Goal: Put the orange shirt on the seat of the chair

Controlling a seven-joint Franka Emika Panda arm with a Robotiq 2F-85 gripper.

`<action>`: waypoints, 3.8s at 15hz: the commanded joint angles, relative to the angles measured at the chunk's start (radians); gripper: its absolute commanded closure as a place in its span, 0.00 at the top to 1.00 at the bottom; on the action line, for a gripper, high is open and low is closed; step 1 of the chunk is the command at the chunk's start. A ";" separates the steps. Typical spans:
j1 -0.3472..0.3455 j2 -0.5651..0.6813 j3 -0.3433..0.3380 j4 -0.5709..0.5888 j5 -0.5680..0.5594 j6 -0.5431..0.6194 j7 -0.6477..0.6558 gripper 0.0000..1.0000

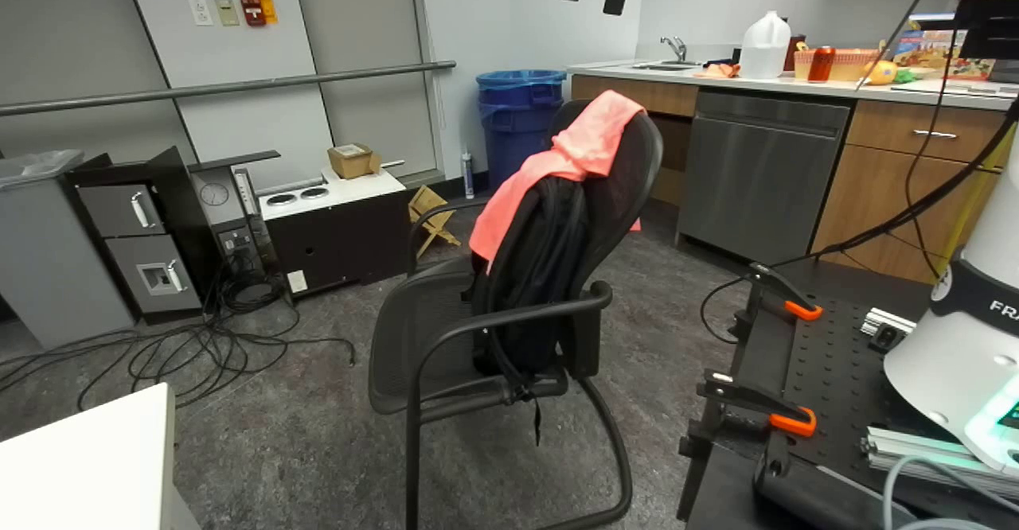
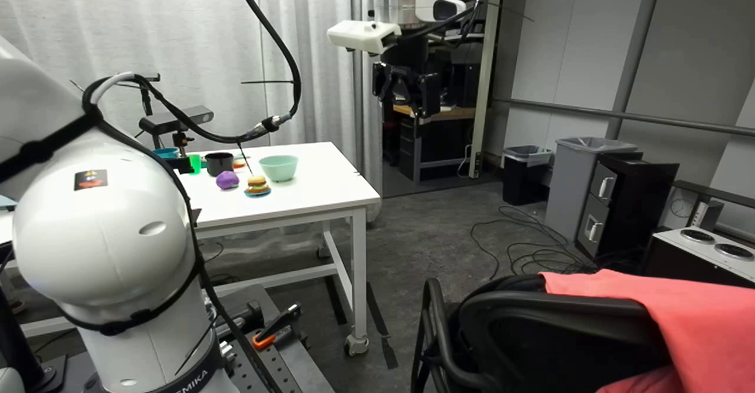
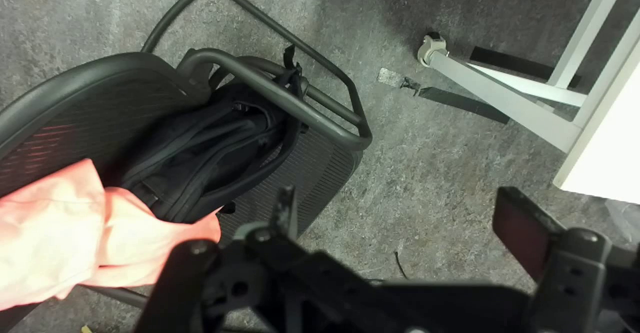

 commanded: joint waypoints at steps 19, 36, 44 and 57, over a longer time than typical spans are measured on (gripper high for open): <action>-0.016 0.013 0.017 0.026 -0.171 -0.086 -0.048 1.00; -0.015 0.003 0.027 0.005 -0.311 -0.061 -0.033 1.00; -0.039 0.000 0.047 -0.008 -0.393 -0.005 0.011 1.00; -0.071 0.247 0.054 0.251 -0.542 0.060 0.087 1.00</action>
